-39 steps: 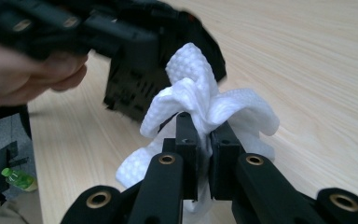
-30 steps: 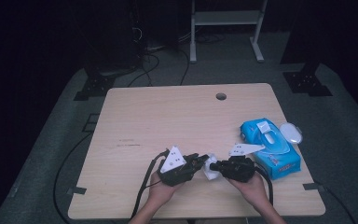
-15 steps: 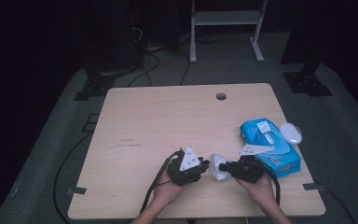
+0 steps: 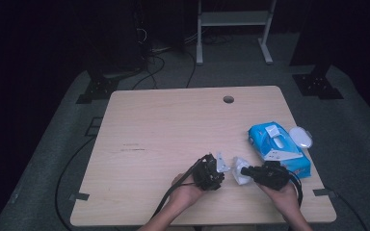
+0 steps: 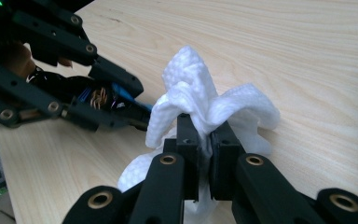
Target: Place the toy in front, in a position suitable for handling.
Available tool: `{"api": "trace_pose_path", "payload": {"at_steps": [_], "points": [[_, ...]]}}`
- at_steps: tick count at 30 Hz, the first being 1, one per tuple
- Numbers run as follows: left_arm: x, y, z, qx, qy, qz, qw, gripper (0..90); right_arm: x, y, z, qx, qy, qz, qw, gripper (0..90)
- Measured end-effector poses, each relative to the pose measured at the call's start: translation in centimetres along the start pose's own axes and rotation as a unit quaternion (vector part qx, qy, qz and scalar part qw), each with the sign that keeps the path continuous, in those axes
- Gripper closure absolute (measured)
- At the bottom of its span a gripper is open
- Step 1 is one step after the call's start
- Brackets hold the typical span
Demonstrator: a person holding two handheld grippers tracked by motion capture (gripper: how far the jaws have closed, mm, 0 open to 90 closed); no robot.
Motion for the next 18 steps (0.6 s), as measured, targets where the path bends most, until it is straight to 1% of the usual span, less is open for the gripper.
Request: {"api": "trace_pose_path", "payload": {"at_steps": [1, 2, 3, 4, 6, 8, 10, 12, 14, 16, 17, 18], "points": [[-0.1, 0.0, 0.2, -0.003, -0.005, 0.0, 1.0, 56.9, 0.1, -0.1, 0.0, -0.002, -0.002, -0.001, 1.0, 84.2], [-0.1, 0.0, 0.2, -0.003, -0.005, 0.0, 1.0, 56.0, 0.1, -0.1, 0.0, -0.002, -0.002, -0.001, 1.0, 84.2], [-0.3, -0.2, 0.6, -0.006, -0.01, -0.001, 0.9999, 55.3, 0.2, -0.2, 0.0, -0.003, -0.003, -0.001, 1.0, 84.2], [-0.4, -0.4, 0.7, -0.005, -0.015, 0.005, 0.9999, 53.8, 0.2, -0.2, 0.0, -0.003, -0.004, 0.0, 1.0, 84.2], [-0.7, -0.6, 1.1, -0.005, -0.009, -0.002, 0.9999, 51.4, 0.3, -0.2, 0.0, -0.003, -0.007, -0.002, 1.0, 84.2], [-1.0, -0.9, 1.6, -0.001, -0.011, -0.002, 0.9999, 48.0, 0.4, -0.1, 0.0, -0.002, -0.008, -0.001, 1.0, 84.1], [-1.3, -1.0, 2.0, -0.004, -0.007, -0.01, 0.9999, 45.1, 0.5, -0.1, 0.0, 0.001, -0.011, -0.001, 0.9999, 84.1], [-1.4, -1.0, 2.2, -0.003, -0.007, -0.01, 0.9999, 41.4, 0.6, 0.0, 0.0, 0.002, -0.013, -0.001, 0.9999, 84.1], [-1.8, -1.4, 2.6, -0.019, 0.005, -0.004, 0.9998, 38.6, 0.7, 0.0, 0.0, 0.004, -0.015, -0.002, 0.9999, 84.1], [-1.8, -1.7, 2.8, -0.019, 0.003, -0.002, 0.9998, 35.9, 0.7, 0.0, 0.0, 0.004, -0.017, -0.002, 0.9998, 84.0], [-1.9, -2.1, 3.1, -0.021, -0.003, 0.009, 0.9997, 34.3, 0.8, 0.0, 0.0, 0.004, -0.017, -0.004, 0.9998, 84.0], [-1.9, -2.1, 3.1, -0.021, -0.003, 0.009, 0.9997, 33.6, 0.8, 0.0, 0.0, 0.004, -0.017, -0.004, 0.9998, 84.0]]}}
Point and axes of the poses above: each handheld gripper's, and its own axes: y roughly forward along the jaws, z roughly out of its underside, x roughly to its left, the point moved 8 cm from there along y, roughly forward along the jaws, and after that the axes turned 10 degrees about -z, right-handed, at the moved point
